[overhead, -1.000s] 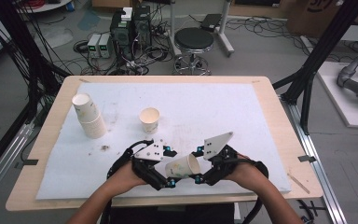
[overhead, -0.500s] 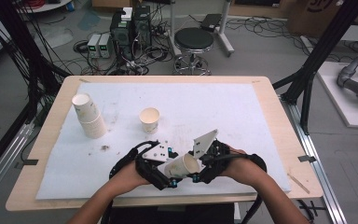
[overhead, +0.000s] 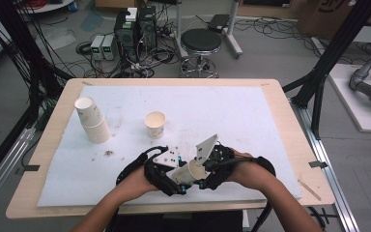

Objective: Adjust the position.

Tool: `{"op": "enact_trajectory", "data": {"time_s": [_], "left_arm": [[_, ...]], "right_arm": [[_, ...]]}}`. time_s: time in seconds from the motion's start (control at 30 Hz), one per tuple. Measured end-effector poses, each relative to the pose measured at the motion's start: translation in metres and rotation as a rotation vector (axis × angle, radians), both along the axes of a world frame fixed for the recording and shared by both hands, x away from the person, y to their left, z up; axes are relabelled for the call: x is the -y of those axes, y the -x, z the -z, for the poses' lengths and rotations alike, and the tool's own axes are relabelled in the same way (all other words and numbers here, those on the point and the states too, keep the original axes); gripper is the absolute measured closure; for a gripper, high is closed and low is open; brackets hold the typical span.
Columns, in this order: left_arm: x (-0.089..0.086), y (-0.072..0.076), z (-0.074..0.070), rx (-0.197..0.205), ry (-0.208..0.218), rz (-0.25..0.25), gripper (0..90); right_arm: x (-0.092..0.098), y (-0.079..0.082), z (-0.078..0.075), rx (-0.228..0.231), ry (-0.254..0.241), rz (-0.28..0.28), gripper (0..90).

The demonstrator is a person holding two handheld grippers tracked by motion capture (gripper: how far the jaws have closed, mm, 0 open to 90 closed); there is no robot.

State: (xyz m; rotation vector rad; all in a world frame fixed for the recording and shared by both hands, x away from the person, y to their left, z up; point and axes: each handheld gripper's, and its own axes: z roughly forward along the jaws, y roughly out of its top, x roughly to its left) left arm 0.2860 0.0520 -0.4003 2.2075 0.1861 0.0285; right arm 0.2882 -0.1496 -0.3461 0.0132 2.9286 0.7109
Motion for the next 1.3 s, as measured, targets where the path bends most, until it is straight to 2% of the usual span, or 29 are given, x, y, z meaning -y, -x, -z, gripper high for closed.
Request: {"op": "enact_trajectory", "data": {"time_s": [0.13,0.43,0.6,0.73,0.87,1.1,1.3], "left_arm": [[0.001,-0.001,0.000,-0.008,0.004,0.009,33.1],[0.005,0.000,0.002,-0.020,-0.011,0.023,35.0],[0.004,0.000,0.004,-0.021,0.016,0.017,35.4],[0.000,0.000,0.006,-0.025,0.050,0.000,34.5],[-0.008,-0.001,0.009,-0.024,0.080,-0.039,33.5],[-0.028,-0.002,0.016,-0.029,0.169,-0.127,33.9],[-0.042,-0.003,0.019,-0.020,0.239,-0.186,34.0]], "right_arm": [[-0.001,0.000,0.000,0.002,0.008,-0.011,31.0],[-0.003,0.001,0.000,-0.001,0.019,-0.034,31.0],[0.000,0.000,0.001,-0.016,-0.004,-0.022,29.6],[0.006,-0.002,0.000,-0.038,-0.097,0.006,24.6],[0.018,-0.003,-0.002,-0.029,-0.198,0.057,23.1],[0.049,-0.001,-0.001,-0.068,-0.425,0.158,22.0],[0.078,0.001,0.009,-0.043,-0.530,0.272,22.0]]}}
